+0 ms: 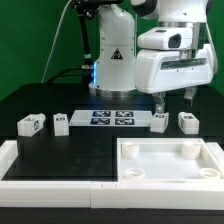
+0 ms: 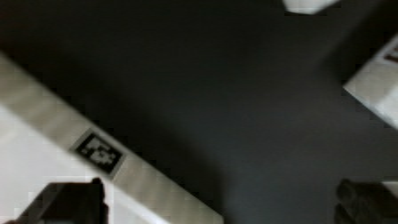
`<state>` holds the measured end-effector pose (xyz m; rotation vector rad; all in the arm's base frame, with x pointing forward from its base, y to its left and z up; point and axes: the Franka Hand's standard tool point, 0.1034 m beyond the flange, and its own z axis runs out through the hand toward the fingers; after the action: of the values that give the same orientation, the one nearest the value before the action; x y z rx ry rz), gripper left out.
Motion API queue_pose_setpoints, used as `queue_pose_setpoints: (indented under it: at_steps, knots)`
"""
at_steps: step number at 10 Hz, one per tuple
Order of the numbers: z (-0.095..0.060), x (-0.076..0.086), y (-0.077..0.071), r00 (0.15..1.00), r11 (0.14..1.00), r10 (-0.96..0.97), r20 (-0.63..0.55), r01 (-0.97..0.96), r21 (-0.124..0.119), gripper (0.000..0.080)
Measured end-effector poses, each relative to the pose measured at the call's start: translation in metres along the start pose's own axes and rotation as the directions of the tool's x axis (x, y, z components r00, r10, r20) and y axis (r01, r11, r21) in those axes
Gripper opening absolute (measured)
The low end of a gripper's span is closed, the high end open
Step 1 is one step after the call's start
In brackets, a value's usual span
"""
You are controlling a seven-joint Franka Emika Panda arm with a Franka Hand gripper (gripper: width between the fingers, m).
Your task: Assemble one leg
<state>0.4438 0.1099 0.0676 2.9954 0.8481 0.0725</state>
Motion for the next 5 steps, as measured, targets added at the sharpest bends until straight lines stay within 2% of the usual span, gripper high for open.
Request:
queue_pose_setpoints:
  at_steps: [2, 5]
  knots:
    - [0.003, -0.001, -0.007, 0.979, 0.979, 0.201, 0.002, -0.201, 0.019, 0.0649]
    - [0.002, 0.003, -0.014, 0.888, 0.886, 0.461, 0.011, -0.460, 0.047, 0.0649]
